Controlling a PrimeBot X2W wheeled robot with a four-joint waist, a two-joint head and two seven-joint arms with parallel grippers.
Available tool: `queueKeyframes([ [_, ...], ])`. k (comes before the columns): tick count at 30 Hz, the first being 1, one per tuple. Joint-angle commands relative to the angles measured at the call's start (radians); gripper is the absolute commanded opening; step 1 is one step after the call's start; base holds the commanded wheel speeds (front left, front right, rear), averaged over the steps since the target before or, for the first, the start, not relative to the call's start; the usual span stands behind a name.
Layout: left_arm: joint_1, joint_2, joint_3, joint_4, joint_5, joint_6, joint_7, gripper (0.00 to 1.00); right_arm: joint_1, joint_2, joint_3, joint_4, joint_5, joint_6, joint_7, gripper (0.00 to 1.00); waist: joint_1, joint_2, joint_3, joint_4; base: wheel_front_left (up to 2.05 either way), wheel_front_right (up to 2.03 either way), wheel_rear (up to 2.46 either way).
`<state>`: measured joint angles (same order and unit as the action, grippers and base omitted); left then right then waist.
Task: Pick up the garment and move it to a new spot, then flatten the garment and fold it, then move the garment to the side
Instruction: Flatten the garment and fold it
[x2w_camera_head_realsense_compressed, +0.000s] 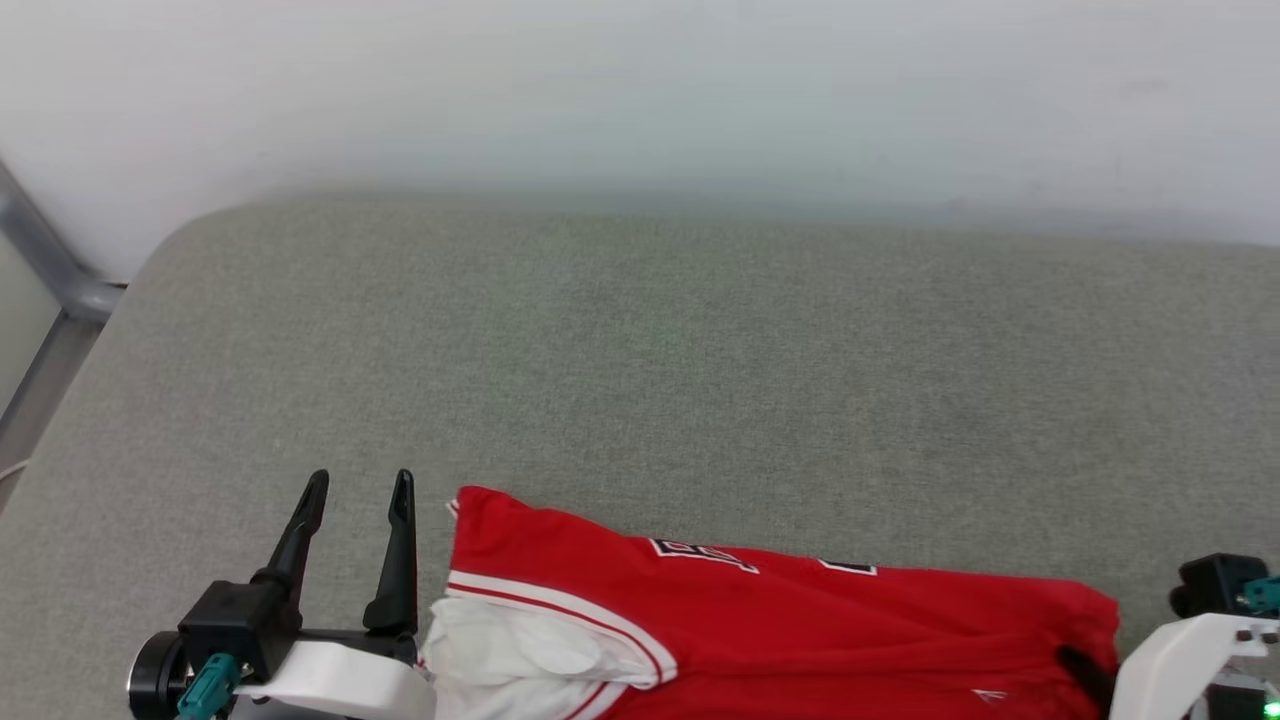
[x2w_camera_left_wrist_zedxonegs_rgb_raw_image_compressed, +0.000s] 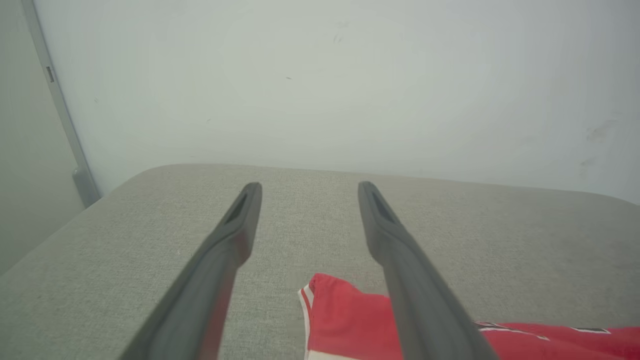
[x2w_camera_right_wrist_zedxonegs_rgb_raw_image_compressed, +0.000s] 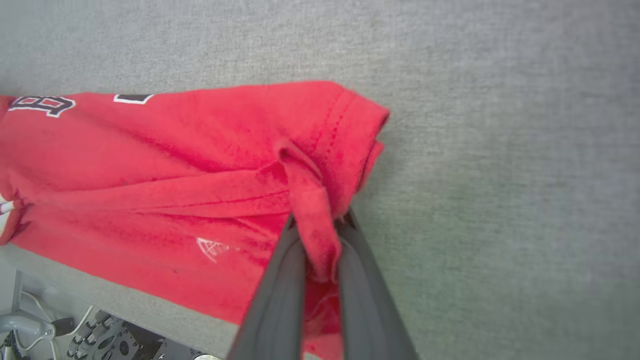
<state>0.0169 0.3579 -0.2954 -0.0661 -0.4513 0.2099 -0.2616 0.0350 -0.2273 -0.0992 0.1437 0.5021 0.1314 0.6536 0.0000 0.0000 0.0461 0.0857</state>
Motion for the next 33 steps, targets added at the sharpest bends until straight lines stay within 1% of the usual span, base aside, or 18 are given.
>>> queueKeyframes([
  [1,0.013,0.003,-0.001,0.001,0.008,-0.001,-0.004,1.00,-0.002,-0.018,-0.018,-0.006,-0.003,-0.002,0.006,0.00,0.0000,0.0000,-0.017,-0.014,0.00,0.00,0.00],
  [6,0.034,0.012,0.000,0.000,0.005,0.007,-0.001,1.00,0.009,-0.042,-0.109,-0.017,-0.010,-0.002,0.039,0.00,0.0000,0.0000,-0.036,-0.044,0.00,0.00,0.00],
  [9,0.041,0.019,0.002,0.001,0.006,0.009,-0.001,1.00,0.023,-0.045,-0.168,-0.025,-0.013,-0.001,0.060,0.00,0.0000,0.0000,-0.042,-0.054,0.00,0.00,0.00],
  [12,0.041,0.028,0.002,0.004,0.012,0.014,0.002,1.00,0.024,-0.017,-0.222,-0.031,0.020,-0.001,0.086,0.00,0.0000,0.0000,-0.045,-0.061,0.00,0.00,0.00],
  [14,0.044,0.028,0.003,0.002,0.011,0.018,0.002,1.00,0.020,0.010,-0.241,-0.028,0.066,-0.001,0.135,0.00,0.0000,0.0000,-0.046,-0.065,0.00,0.00,0.00],
  [15,0.046,0.029,0.003,0.002,0.012,0.020,0.002,1.00,0.018,0.023,-0.239,-0.037,0.099,-0.001,0.160,0.00,0.0000,0.0000,-0.047,-0.066,0.00,0.00,0.00],
  [16,0.047,0.029,0.002,0.003,0.012,0.021,0.002,1.00,0.009,0.050,-0.240,-0.045,0.153,-0.001,0.186,0.00,0.0000,0.0000,-0.048,-0.066,0.00,0.00,0.00],
  [17,0.047,0.029,0.002,0.003,0.012,0.021,0.002,1.00,0.009,0.050,-0.240,-0.045,0.153,-0.001,0.186,0.00,0.0000,0.0000,-0.048,-0.066,0.00,0.00,0.00],
  [18,0.050,0.030,0.002,0.004,0.011,0.019,0.003,1.00,0.000,0.078,-0.240,-0.053,0.211,-0.001,0.214,0.00,0.0000,0.0000,-0.047,-0.066,0.00,0.00,0.00],
  [21,0.050,0.029,-0.001,0.007,0.007,0.018,0.005,1.00,-0.005,0.134,-0.236,-0.073,0.366,-0.001,0.303,0.00,0.0000,0.0000,-0.047,-0.061,0.00,0.00,0.00],
  [23,0.044,0.028,-0.004,0.008,0.006,0.017,0.005,1.00,-0.010,0.160,-0.230,-0.080,0.470,-0.001,0.355,0.00,0.0000,0.0000,-0.047,-0.055,0.00,0.00,0.00],
  [26,0.032,0.025,-0.008,0.011,0.004,0.013,0.006,1.00,-0.012,0.178,-0.201,-0.067,0.604,-0.001,0.404,0.00,0.0000,0.0000,-0.046,-0.040,0.00,0.00,0.00],
  [28,0.023,0.023,-0.013,0.013,0.005,0.011,0.007,1.00,-0.016,0.179,-0.156,-0.049,0.697,-0.001,0.401,0.00,0.0000,0.0000,-0.044,-0.027,0.00,0.00,0.00],
  [30,0.016,0.021,-0.015,0.013,0.004,0.011,0.007,1.00,-0.022,0.179,-0.099,-0.033,0.779,-0.001,0.373,0.00,0.0000,0.0000,-0.040,-0.013,0.00,0.00,0.00],
  [33,0.004,0.019,-0.018,0.014,0.006,0.009,0.007,1.00,-0.045,0.178,-0.009,-0.019,0.846,-0.001,0.314,0.00,0.0000,0.0000,-0.025,0.008,0.00,0.00,0.00],
])
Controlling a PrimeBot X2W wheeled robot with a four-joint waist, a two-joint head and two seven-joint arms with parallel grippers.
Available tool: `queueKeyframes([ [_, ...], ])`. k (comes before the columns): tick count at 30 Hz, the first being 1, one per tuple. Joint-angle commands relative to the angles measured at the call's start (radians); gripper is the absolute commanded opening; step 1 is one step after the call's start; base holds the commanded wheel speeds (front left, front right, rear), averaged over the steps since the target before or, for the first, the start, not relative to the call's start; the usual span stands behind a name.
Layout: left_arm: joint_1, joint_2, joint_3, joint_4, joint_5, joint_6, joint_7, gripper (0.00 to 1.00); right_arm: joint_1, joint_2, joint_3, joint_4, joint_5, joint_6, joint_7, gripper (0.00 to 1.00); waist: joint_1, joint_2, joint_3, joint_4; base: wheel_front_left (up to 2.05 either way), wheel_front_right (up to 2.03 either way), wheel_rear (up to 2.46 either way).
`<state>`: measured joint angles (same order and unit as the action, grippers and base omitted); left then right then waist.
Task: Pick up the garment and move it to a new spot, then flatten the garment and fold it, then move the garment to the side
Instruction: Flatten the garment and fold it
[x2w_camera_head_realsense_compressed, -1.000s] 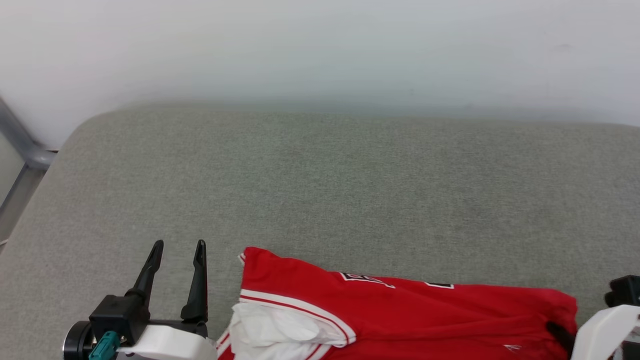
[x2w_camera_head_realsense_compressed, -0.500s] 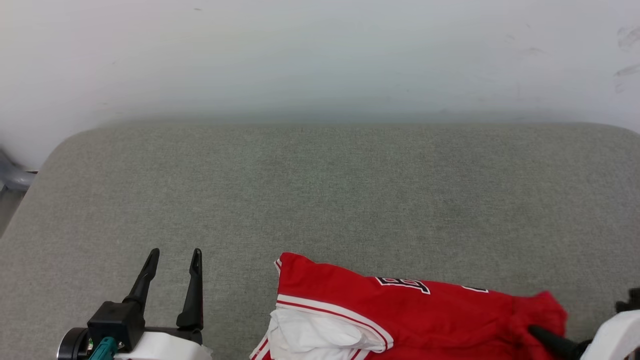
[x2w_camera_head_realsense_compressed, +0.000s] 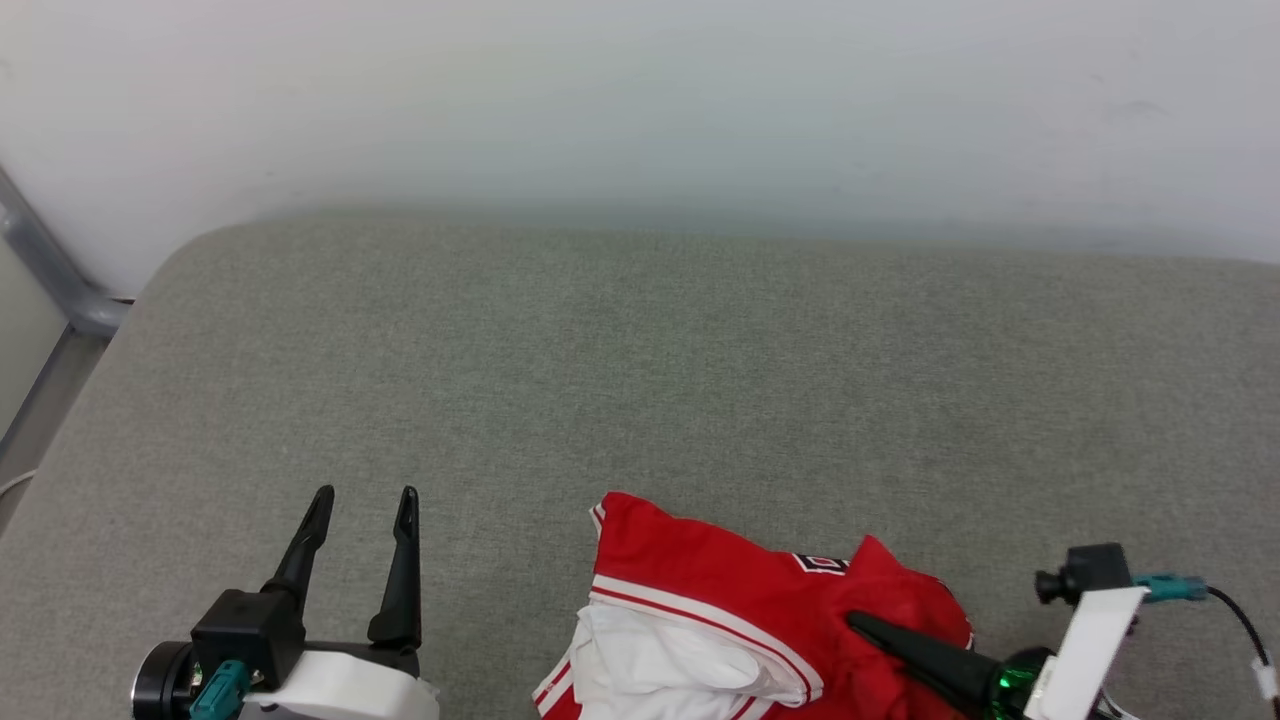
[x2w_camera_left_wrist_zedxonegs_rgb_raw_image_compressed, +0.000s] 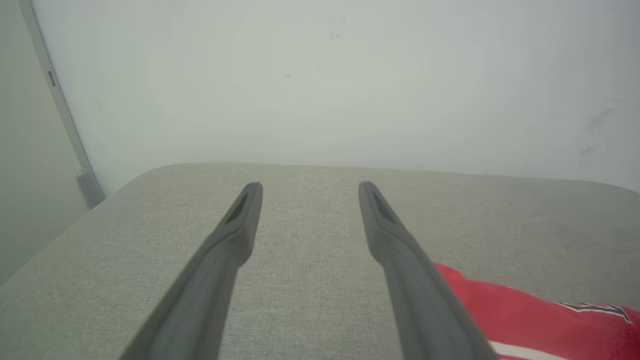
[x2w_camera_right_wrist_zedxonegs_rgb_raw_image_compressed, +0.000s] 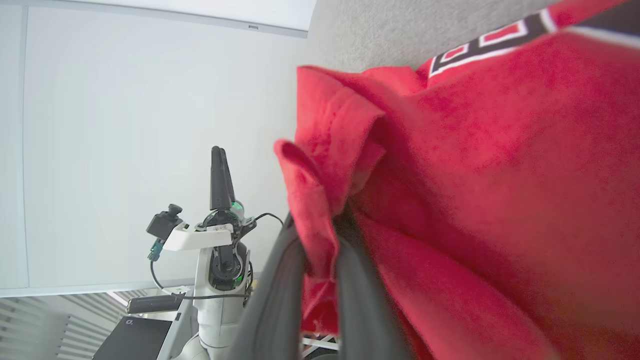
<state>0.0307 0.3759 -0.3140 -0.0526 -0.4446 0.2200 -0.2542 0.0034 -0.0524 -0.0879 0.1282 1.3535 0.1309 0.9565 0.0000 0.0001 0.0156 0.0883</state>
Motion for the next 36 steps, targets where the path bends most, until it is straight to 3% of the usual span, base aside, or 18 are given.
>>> queueKeyframes([
  [1,-0.015,-0.001,0.000,0.001,-0.001,-0.002,-0.001,1.00,-0.020,0.003,0.014,0.001,0.011,-0.001,-0.007,0.00,0.0000,-0.0001,0.011,0.012,0.00,0.00,0.00],
  [11,-0.071,-0.036,-0.003,0.016,-0.004,-0.023,-0.008,1.00,-0.118,0.003,0.307,0.045,0.053,-0.001,-0.191,0.00,0.0000,-0.0001,0.100,0.073,0.00,0.00,0.00],
  [20,-0.112,-0.081,0.017,0.046,0.016,-0.053,-0.012,1.00,-0.169,-0.004,0.384,0.095,-0.004,-0.001,-0.311,0.00,0.0000,-0.0001,0.152,0.092,0.00,0.00,0.00],
  [21,-0.114,-0.086,0.020,0.047,0.019,-0.054,-0.013,1.00,-0.169,-0.008,0.387,0.099,-0.011,-0.001,-0.322,0.11,0.0000,-0.0001,0.154,0.092,0.00,0.00,0.00],
  [23,-0.114,-0.093,0.027,0.050,0.027,-0.063,-0.013,1.00,-0.170,-0.014,0.394,0.108,-0.021,-0.001,-0.340,0.48,0.0000,-0.0001,0.157,0.090,0.00,0.00,0.00],
  [24,-0.114,-0.096,0.032,0.052,0.030,-0.066,-0.013,1.00,-0.169,-0.015,0.399,0.114,-0.019,-0.001,-0.344,0.78,0.0000,-0.0001,0.158,0.089,0.00,0.00,0.00],
  [25,-0.112,-0.098,0.037,0.054,0.035,-0.070,-0.013,1.00,-0.172,-0.017,0.403,0.115,-0.020,-0.001,-0.351,1.00,0.0000,-0.0001,0.159,0.087,0.00,0.00,0.00],
  [36,-0.096,-0.120,0.073,0.080,0.066,-0.105,-0.012,1.00,-0.200,-0.041,0.459,0.041,-0.034,-0.001,-0.440,1.00,0.0000,-0.0001,0.121,0.070,0.00,0.00,0.00],
])
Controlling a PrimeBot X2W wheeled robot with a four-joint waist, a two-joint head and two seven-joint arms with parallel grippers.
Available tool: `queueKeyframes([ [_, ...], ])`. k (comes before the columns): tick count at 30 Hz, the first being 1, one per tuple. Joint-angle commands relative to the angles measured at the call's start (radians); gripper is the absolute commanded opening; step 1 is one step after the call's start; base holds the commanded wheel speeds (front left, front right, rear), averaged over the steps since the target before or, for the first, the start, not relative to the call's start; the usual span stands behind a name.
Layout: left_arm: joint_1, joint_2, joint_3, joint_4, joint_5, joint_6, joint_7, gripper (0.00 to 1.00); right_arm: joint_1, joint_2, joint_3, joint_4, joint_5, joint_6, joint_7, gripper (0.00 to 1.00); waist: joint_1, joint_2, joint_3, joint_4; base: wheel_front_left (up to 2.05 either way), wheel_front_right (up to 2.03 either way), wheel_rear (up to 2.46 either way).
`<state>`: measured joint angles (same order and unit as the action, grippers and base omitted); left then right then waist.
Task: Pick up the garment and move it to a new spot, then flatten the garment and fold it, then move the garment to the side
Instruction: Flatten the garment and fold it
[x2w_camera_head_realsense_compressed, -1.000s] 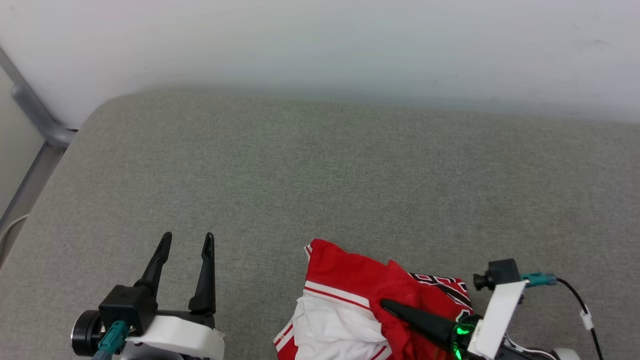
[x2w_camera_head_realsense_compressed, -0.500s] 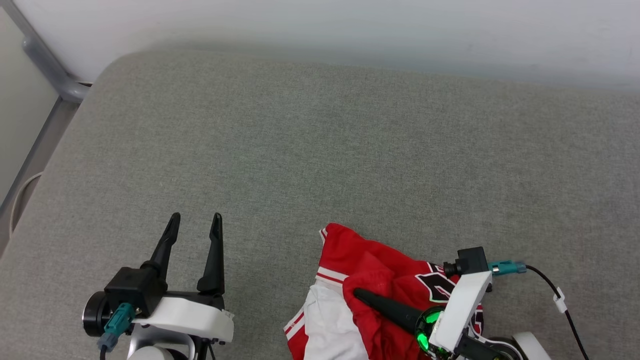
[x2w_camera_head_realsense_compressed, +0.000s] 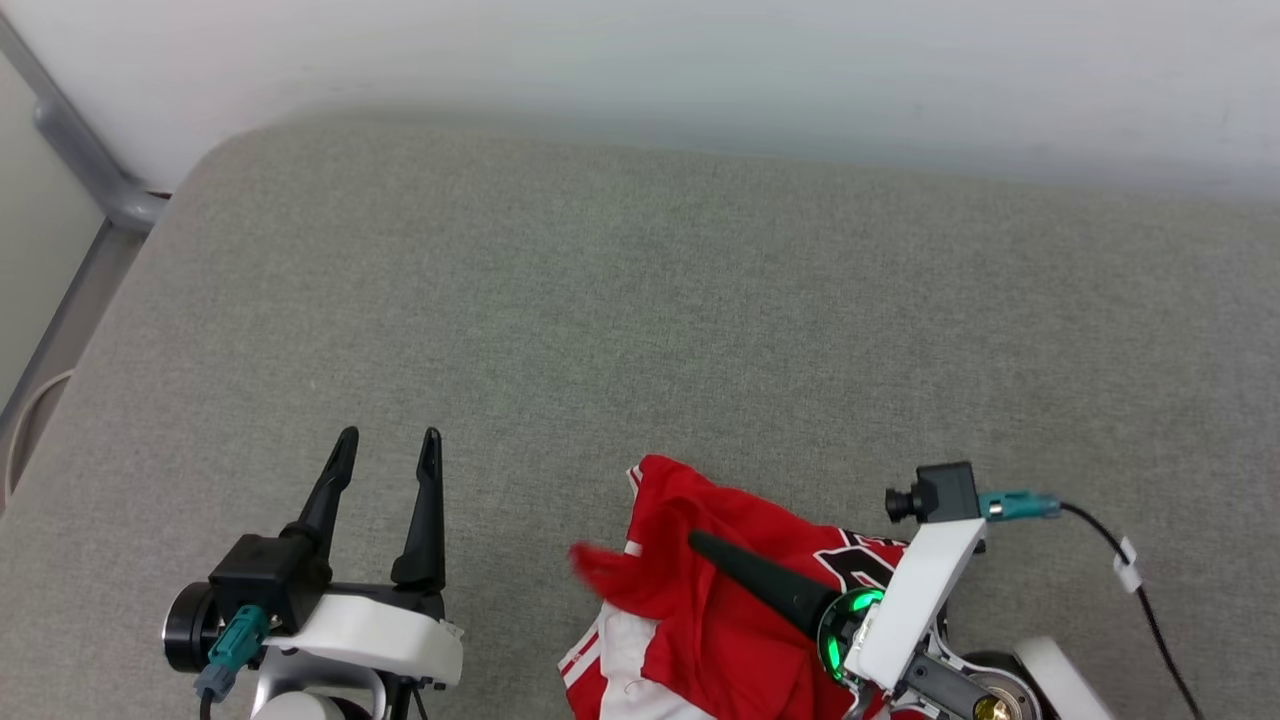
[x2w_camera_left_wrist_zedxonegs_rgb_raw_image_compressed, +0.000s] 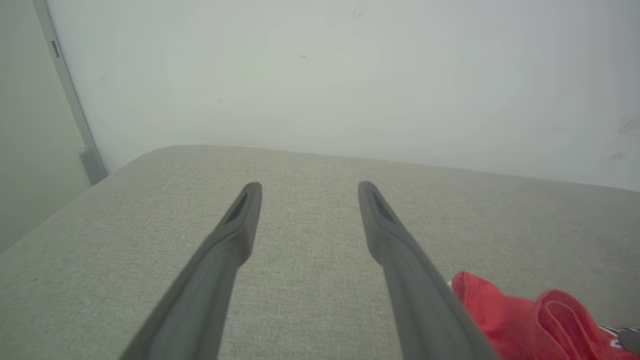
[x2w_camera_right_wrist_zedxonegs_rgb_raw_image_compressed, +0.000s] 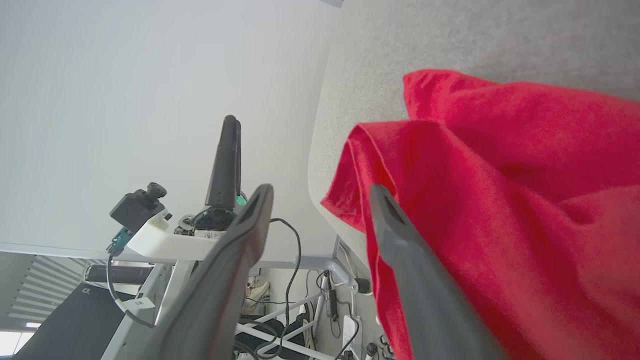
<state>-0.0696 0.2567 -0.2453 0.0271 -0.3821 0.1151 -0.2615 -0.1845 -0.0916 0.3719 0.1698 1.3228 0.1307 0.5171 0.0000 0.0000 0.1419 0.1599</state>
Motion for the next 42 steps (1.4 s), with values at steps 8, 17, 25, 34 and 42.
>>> queueKeyframes([
  [8,0.037,0.008,0.021,0.009,0.016,-0.005,-0.005,1.00,-0.026,-0.095,0.002,-0.092,-0.278,0.000,-0.262,1.00,0.0000,0.0000,-0.050,-0.027,0.00,0.00,0.00],
  [17,0.072,0.022,0.037,0.017,0.023,0.020,-0.005,1.00,0.072,-0.095,-0.262,-0.095,-0.746,0.000,-0.446,1.00,0.0000,0.0000,-0.104,-0.085,0.00,0.00,0.00],
  [25,0.106,0.032,0.039,0.018,0.019,0.033,-0.003,1.00,0.194,-0.033,-0.454,-0.225,-1.044,-0.001,-0.505,1.00,0.0000,0.0000,-0.146,-0.125,0.00,0.00,0.00],
  [34,0.142,0.039,0.036,0.028,0.027,0.034,-0.004,1.00,0.321,0.015,-0.445,-0.301,-1.162,-0.001,-0.571,1.00,0.0000,0.0000,-0.180,-0.136,0.00,0.00,0.00],
  [42,0.165,0.040,0.038,0.041,0.024,0.031,-0.004,1.00,0.358,0.032,-0.444,-0.323,-1.158,-0.001,-0.562,1.00,0.0000,0.0000,-0.190,-0.139,0.00,0.00,0.00],
])
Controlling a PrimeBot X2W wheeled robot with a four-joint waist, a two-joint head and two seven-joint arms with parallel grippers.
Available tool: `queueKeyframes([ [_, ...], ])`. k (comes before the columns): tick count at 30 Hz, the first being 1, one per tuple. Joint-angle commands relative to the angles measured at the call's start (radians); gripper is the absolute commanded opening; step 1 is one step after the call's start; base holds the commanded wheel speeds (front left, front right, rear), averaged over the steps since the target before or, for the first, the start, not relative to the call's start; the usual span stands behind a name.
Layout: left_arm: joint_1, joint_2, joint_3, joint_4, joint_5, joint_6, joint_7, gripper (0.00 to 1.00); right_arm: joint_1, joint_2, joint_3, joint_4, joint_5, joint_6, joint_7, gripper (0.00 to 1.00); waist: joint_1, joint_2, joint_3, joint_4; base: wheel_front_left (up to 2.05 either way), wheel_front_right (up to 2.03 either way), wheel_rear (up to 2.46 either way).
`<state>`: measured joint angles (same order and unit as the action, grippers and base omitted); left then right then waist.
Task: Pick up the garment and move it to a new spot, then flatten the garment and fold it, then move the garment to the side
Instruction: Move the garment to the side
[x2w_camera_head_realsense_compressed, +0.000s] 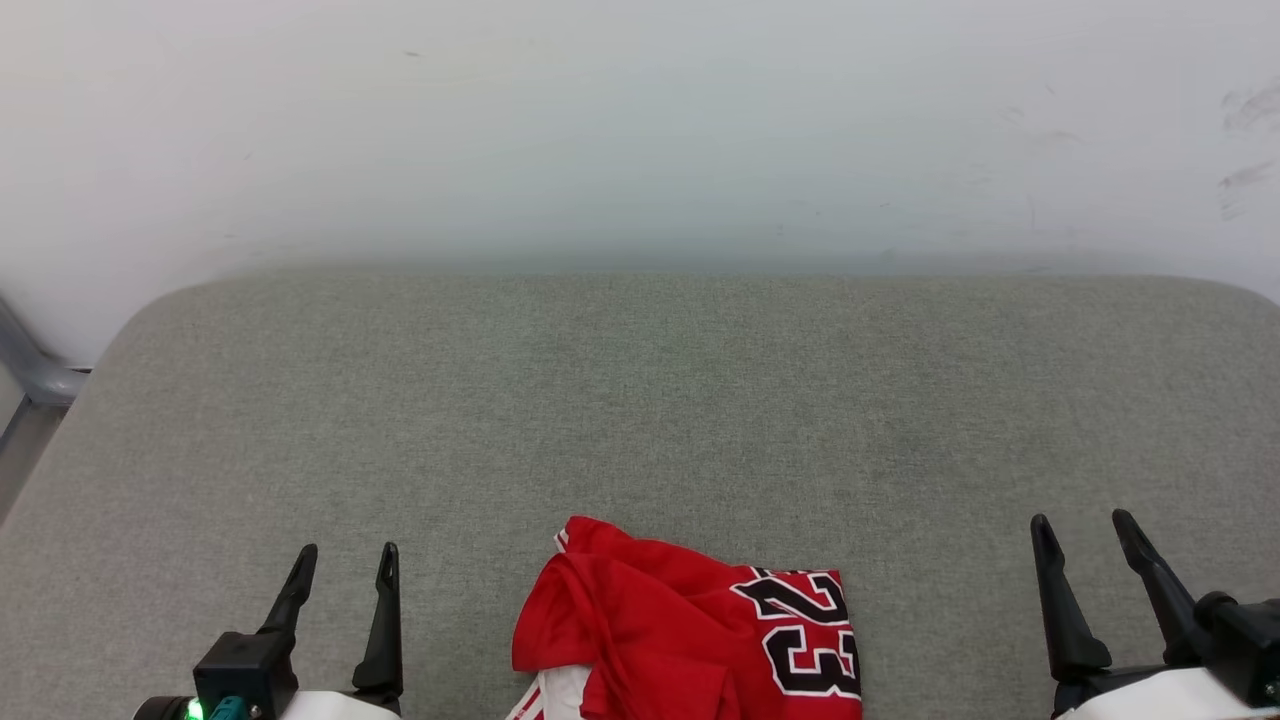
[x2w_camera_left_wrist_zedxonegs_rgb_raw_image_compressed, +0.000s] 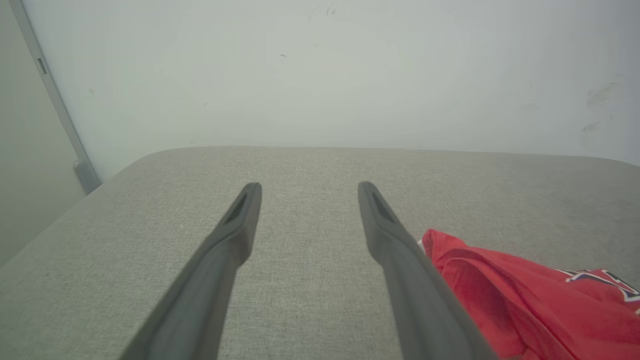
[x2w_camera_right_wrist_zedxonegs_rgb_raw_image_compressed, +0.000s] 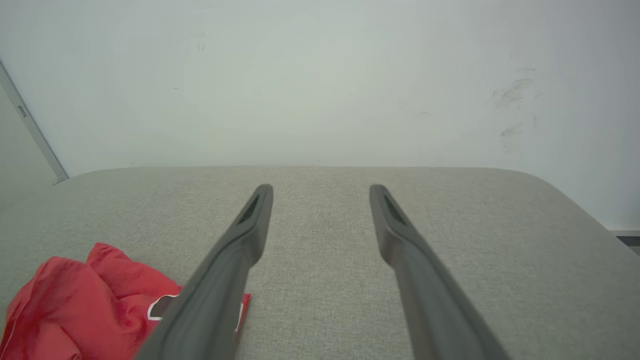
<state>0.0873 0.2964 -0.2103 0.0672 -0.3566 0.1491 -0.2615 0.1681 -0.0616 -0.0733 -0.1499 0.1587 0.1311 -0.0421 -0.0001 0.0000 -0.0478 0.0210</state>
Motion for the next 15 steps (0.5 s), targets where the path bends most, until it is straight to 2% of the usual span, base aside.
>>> queueKeyframes([
  [1,0.008,0.001,0.004,0.002,-0.001,-0.003,-0.004,1.00,0.006,0.003,-0.003,-0.005,0.008,-0.001,0.006,1.00,0.0001,0.0000,0.000,0.000,0.00,0.00,0.00],
  [8,-0.006,-0.001,0.011,-0.007,-0.003,-0.005,-0.005,1.00,0.016,0.009,-0.030,-0.022,0.043,-0.001,0.044,1.00,0.0001,0.0000,0.008,-0.001,0.00,0.00,0.00],
  [11,-0.017,-0.004,0.012,-0.014,-0.002,-0.006,-0.004,1.00,0.012,0.011,-0.085,-0.002,0.156,-0.001,0.100,1.00,0.0001,0.0000,0.020,0.005,0.00,0.00,0.00],
  [15,-0.054,-0.013,0.002,-0.017,0.002,-0.021,-0.005,1.00,0.028,0.012,-0.158,0.070,0.356,-0.001,0.274,1.00,0.0001,0.0000,0.042,0.038,0.00,0.00,0.00],
])
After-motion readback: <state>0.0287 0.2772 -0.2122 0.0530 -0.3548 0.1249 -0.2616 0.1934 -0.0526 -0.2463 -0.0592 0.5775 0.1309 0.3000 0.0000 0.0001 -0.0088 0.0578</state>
